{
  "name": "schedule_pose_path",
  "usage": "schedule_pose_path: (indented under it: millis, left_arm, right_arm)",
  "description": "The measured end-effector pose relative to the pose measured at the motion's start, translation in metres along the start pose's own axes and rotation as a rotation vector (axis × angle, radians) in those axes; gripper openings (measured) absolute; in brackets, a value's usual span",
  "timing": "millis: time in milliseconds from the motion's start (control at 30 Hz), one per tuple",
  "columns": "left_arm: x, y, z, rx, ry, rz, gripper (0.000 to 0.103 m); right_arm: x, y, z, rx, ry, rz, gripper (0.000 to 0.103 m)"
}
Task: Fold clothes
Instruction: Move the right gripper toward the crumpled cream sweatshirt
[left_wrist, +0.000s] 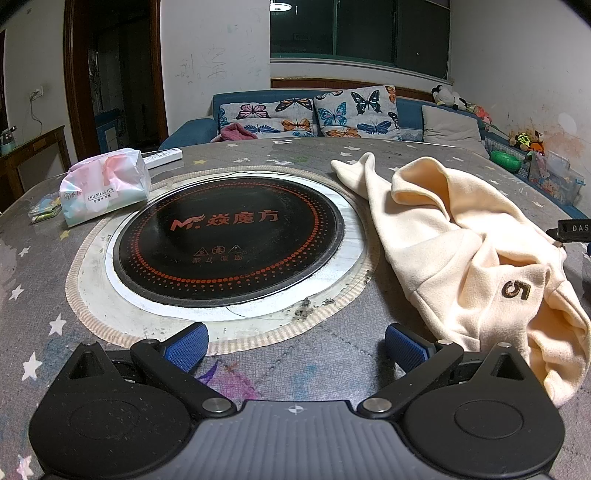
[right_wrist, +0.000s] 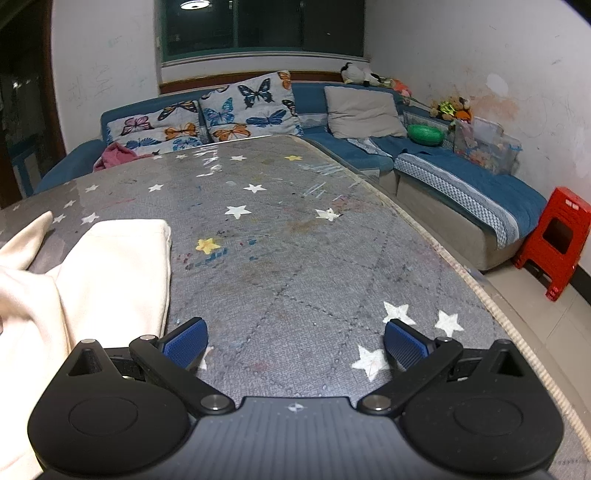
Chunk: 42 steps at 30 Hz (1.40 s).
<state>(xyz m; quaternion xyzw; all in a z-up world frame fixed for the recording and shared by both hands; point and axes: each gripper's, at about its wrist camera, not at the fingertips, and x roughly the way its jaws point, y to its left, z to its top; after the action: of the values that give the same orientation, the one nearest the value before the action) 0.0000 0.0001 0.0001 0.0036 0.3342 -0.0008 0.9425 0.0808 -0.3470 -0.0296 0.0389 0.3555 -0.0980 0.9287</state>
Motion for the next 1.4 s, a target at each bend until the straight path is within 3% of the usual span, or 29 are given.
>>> schedule_pose_path:
  millis: [300,1000,1400]
  left_arm:
    - [0.000,0.001,0.001,0.002,0.000,0.001,0.103]
    - [-0.002,-0.002,0.004,-0.011,0.020,0.021,0.103]
    - [-0.025,-0.012,0.010,-0.015,0.018,-0.004,0.103]
  right_arm:
    - [-0.028,0.008,-0.011,-0.108,-0.029,0.049,0.103]
    - [-0.110,0.046,-0.042,-0.292,-0.040,0.262,0.103]
    - [-0.133,0.062,-0.053,-0.352,-0.048,0.319,0.102]
